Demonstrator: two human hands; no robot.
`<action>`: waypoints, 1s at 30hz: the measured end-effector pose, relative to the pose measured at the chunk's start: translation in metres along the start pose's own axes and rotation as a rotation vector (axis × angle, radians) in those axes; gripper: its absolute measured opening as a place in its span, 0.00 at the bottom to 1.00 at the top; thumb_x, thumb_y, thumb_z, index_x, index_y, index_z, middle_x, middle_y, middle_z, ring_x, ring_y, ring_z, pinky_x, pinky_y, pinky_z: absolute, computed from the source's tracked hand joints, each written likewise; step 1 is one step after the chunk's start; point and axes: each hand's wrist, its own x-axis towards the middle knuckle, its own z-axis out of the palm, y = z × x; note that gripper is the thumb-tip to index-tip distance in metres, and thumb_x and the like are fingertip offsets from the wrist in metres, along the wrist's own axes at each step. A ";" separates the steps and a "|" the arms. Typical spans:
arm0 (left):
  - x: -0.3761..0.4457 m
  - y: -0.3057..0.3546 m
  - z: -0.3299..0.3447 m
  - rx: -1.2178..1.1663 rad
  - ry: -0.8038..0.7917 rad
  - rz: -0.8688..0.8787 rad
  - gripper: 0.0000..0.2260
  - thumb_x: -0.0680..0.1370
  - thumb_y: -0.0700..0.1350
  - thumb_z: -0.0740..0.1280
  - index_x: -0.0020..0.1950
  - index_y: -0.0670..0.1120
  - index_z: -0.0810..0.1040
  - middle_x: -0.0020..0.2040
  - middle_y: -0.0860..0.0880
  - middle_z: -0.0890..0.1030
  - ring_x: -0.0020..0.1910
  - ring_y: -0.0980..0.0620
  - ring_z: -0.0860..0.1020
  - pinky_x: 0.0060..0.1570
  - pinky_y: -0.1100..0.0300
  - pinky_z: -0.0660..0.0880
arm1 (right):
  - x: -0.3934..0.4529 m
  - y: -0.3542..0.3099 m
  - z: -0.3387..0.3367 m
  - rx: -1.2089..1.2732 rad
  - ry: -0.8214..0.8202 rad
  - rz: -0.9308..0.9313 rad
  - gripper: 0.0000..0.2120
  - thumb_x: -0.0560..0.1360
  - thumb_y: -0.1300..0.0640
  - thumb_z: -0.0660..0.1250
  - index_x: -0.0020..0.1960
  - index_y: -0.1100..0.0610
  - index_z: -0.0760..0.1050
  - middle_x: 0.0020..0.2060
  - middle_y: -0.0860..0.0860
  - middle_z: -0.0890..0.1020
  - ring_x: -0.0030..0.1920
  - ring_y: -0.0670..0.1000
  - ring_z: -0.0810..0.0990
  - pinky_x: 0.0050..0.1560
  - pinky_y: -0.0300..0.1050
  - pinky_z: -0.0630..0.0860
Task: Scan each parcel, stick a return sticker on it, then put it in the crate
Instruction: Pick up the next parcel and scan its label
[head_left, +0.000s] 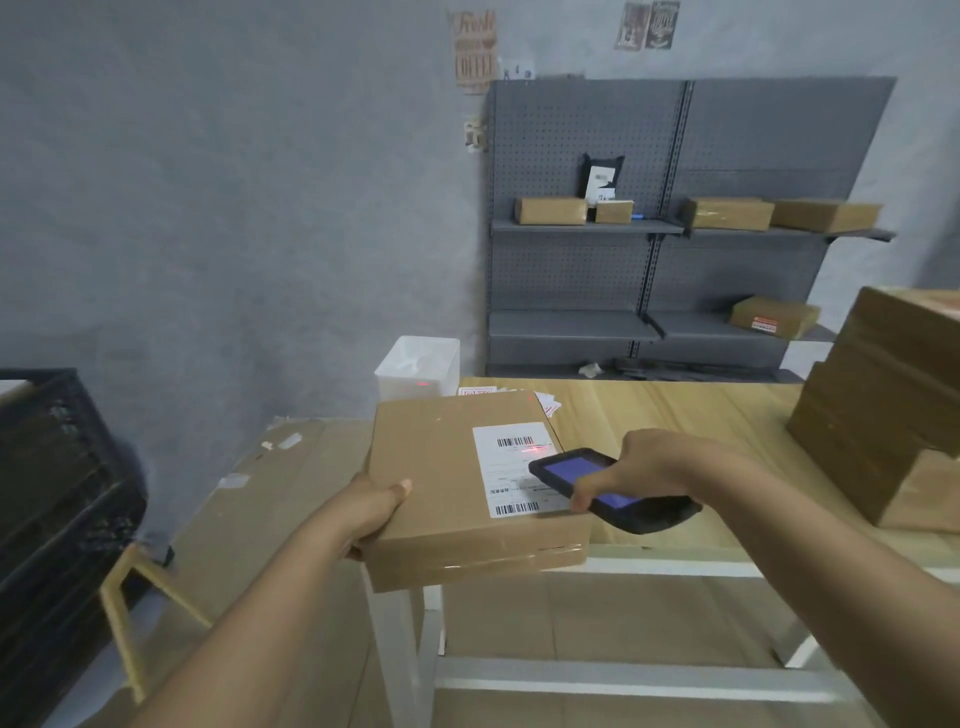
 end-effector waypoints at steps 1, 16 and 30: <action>0.001 0.000 0.000 -0.002 -0.003 -0.002 0.23 0.79 0.57 0.62 0.68 0.44 0.66 0.56 0.44 0.77 0.47 0.45 0.78 0.46 0.51 0.78 | -0.001 -0.001 -0.001 -0.008 0.004 -0.003 0.29 0.57 0.30 0.71 0.42 0.54 0.75 0.35 0.49 0.78 0.34 0.48 0.77 0.31 0.40 0.70; 0.011 0.001 -0.015 0.023 -0.101 -0.023 0.22 0.75 0.58 0.67 0.61 0.47 0.66 0.48 0.46 0.78 0.42 0.47 0.81 0.30 0.57 0.79 | -0.002 -0.016 -0.004 -0.024 0.001 0.006 0.30 0.57 0.28 0.68 0.43 0.53 0.75 0.37 0.49 0.77 0.36 0.48 0.77 0.34 0.40 0.70; 0.015 0.000 -0.025 0.012 -0.188 -0.033 0.25 0.72 0.60 0.71 0.61 0.49 0.68 0.52 0.45 0.80 0.46 0.44 0.82 0.48 0.46 0.81 | 0.076 0.041 0.040 0.161 0.286 0.186 0.25 0.61 0.35 0.72 0.41 0.53 0.69 0.39 0.52 0.78 0.37 0.50 0.78 0.35 0.42 0.76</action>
